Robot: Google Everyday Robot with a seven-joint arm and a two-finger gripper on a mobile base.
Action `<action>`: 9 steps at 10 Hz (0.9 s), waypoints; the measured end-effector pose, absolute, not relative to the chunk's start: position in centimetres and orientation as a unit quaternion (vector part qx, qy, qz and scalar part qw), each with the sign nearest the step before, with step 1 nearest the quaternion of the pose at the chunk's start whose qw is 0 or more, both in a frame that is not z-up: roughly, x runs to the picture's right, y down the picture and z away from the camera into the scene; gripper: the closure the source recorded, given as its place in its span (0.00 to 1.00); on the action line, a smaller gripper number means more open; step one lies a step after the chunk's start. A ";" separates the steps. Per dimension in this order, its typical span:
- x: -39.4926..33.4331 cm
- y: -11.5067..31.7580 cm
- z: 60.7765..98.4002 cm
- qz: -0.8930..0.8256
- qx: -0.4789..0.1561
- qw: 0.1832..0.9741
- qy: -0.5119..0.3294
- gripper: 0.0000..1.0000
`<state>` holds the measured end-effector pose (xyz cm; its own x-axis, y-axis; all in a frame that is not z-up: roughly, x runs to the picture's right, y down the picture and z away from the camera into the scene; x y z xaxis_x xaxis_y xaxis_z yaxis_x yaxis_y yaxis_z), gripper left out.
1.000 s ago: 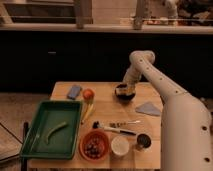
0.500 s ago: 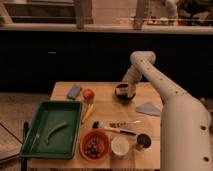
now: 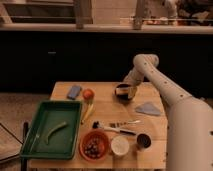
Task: Place eraser in table surface
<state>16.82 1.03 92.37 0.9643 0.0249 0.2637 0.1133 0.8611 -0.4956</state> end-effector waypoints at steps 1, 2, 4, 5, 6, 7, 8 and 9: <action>16.6 1.2 92.5 -0.025 -0.264 0.955 -0.133 0.30; 16.6 1.3 92.7 -0.025 -0.265 0.955 -0.133 0.30; 16.4 1.5 92.9 -0.026 -0.266 0.954 -0.134 0.30; 16.2 1.6 93.1 -0.027 -0.267 0.954 -0.135 0.30; 16.0 1.6 93.3 -0.028 -0.267 0.954 -0.136 0.32; 16.0 1.7 93.4 -0.027 -0.269 0.953 -0.136 0.42; 16.2 1.8 93.5 -0.026 -0.270 0.953 -0.135 0.51; 16.2 1.9 93.6 -0.025 -0.271 0.953 -0.135 0.60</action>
<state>16.24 1.85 93.57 0.9623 0.0255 0.2706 0.1207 0.8521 -0.5093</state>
